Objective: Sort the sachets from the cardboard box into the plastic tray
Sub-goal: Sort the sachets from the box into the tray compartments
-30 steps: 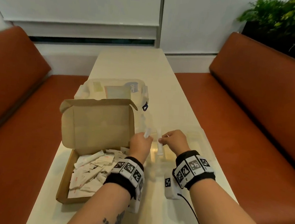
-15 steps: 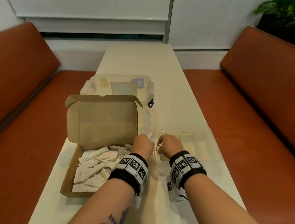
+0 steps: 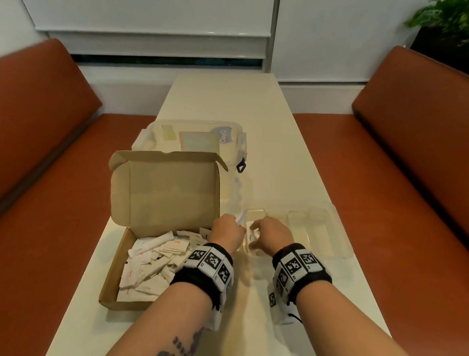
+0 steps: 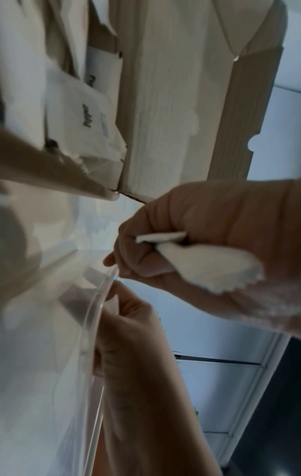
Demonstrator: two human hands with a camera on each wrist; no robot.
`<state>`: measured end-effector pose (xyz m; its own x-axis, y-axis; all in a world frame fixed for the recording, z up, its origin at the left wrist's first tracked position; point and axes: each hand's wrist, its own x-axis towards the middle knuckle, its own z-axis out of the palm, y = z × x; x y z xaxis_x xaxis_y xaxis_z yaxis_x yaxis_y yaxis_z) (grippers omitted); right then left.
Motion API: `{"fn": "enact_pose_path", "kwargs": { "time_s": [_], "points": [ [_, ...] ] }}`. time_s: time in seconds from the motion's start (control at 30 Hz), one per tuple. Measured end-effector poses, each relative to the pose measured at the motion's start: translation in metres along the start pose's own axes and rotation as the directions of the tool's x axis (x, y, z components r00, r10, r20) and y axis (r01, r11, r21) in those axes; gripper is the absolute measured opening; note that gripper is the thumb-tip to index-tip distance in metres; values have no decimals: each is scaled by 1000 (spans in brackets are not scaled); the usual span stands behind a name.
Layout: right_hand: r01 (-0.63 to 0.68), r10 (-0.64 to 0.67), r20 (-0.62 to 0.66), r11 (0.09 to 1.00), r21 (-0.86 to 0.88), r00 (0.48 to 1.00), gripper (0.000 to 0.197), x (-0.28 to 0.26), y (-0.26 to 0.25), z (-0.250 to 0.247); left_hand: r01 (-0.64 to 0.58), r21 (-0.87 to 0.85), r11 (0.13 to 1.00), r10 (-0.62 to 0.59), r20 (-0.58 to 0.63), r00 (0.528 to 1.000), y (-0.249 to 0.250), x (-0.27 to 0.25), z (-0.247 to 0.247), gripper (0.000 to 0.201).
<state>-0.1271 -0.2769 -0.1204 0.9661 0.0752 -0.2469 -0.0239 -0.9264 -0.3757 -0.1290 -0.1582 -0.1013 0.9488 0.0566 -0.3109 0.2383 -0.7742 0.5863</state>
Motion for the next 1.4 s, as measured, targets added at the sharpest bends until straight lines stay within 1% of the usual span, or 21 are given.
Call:
{"fn": "enact_pose_path", "kwargs": {
  "time_s": [0.07,0.1,0.13,0.17,0.23,0.27,0.3,0.33,0.4,0.43,0.53,0.67,0.77,0.83,0.9,0.97,1.07,1.2,1.27,1.33,1.4],
  "points": [
    [10,14,-128,983,183,992,34,-2,-2,-6,-2,25,1000,2,12,1000,2,-3,-3,25],
    [38,26,-194,947,320,981,27,-3,-4,-11,-10,50,999,10,11,1000,3,-5,-4,25],
    [81,29,-227,884,460,974,23,-5,-7,-18,-24,74,997,24,5,1000,5,-6,-7,25],
    [123,12,-222,802,584,975,22,-8,-10,-27,-40,79,996,40,-3,999,8,-8,-9,25],
    [144,-49,-147,643,752,988,23,-15,-17,-43,-57,15,998,57,1,998,14,-8,-15,24],
    [133,-80,-106,591,796,991,23,-18,-19,-50,-54,-54,997,55,18,998,17,-8,-18,22],
    [130,-114,-79,564,815,990,24,-20,-18,-56,-39,-151,988,46,41,998,20,-7,-21,19],
    [142,-146,-71,568,811,987,24,-21,-17,-60,-7,-263,965,28,75,997,22,-8,-24,15],
    [185,-179,-93,616,766,979,16,-22,-12,-65,56,-437,898,7,140,990,24,-10,-28,13],
    [195,-172,-111,627,754,979,10,-22,-9,-66,58,-483,873,26,166,986,24,-11,-28,14],
    [168,-74,-155,595,786,985,14,-18,1,-65,23,-593,805,118,198,973,22,-15,-24,8],
    [161,52,-230,568,807,972,12,-15,11,-62,36,-689,724,126,184,975,21,-17,-19,10],
    [158,130,-272,553,818,954,15,-13,17,-64,50,-729,682,43,108,993,21,-15,-18,13],
    [143,146,-261,544,827,954,15,-13,20,-65,48,-764,643,3,65,998,20,-13,-17,12],
    [139,151,-262,550,824,953,14,-12,22,-65,39,-783,620,5,53,999,21,-13,-16,10],
    [113,147,-235,567,816,961,12,-11,25,-65,12,-771,637,17,30,999,24,-12,-13,12],
    [59,75,-137,635,770,988,11,-12,29,-63,-41,-733,679,-10,-64,998,29,-7,-9,11],
    [161,-27,-197,683,712,980,13,-11,31,-65,-73,-678,732,26,-80,996,31,-4,-5,9],
    [177,-78,-177,733,657,981,11,-10,32,-67,-92,-630,771,49,-86,995,32,-4,-1,11],
    [149,-51,-180,792,592,982,7,-5,35,-67,-112,-566,817,51,-123,991,30,-3,4,9],
    [95,28,-222,847,523,975,9,1,40,-66,-104,-453,885,27,-174,984,24,0,8,10]
  ]
}}
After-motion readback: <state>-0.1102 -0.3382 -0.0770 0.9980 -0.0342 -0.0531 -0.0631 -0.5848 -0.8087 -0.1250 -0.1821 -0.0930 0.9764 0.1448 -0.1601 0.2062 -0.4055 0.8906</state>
